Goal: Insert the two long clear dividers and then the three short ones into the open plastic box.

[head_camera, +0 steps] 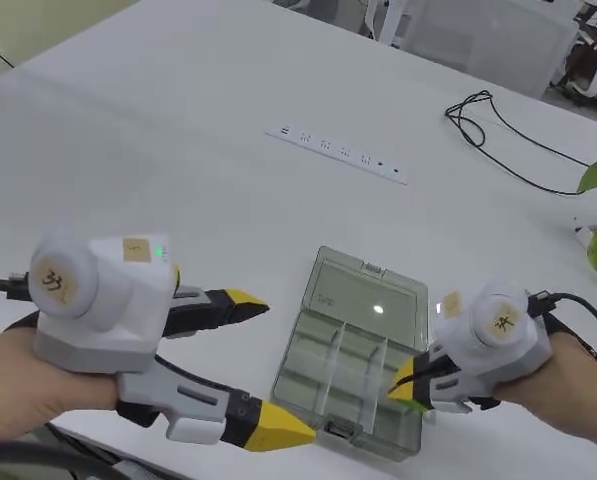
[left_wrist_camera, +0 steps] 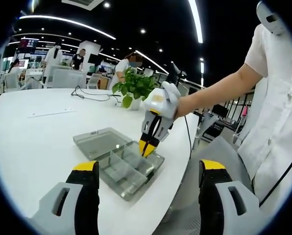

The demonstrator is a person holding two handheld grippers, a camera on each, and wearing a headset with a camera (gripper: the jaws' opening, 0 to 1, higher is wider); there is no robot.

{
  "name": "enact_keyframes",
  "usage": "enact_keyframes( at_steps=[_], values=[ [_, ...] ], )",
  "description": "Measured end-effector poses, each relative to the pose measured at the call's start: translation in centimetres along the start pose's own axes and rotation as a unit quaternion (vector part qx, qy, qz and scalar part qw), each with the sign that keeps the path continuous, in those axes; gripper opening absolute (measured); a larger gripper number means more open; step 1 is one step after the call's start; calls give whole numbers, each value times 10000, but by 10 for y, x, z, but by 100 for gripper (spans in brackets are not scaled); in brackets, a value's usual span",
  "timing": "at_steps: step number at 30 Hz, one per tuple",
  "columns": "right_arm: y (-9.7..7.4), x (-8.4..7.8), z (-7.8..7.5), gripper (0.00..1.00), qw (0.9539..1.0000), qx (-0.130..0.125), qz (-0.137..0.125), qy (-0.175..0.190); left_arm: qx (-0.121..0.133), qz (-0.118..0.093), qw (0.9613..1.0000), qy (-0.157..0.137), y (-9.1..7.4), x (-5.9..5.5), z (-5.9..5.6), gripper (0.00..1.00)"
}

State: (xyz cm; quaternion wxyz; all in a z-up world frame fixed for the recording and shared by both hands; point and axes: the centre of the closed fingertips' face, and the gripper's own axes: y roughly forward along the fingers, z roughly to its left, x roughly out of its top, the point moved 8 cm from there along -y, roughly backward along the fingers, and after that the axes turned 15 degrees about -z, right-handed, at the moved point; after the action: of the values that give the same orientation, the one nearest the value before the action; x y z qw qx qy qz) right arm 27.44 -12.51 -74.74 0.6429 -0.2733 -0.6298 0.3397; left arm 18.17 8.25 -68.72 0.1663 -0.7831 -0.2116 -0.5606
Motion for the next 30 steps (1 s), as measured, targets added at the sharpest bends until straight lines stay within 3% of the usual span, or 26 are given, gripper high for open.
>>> enact_keyframes(
  at_steps=[16,30],
  values=[
    [2,-5,2,5,9997,-182,-136,98,-17,115,9999,40,-1,0,1,86],
    [-27,-2,13,23,9952,-527,-702,424,68,162,9998,110,-5,2,2,90]
  ],
)
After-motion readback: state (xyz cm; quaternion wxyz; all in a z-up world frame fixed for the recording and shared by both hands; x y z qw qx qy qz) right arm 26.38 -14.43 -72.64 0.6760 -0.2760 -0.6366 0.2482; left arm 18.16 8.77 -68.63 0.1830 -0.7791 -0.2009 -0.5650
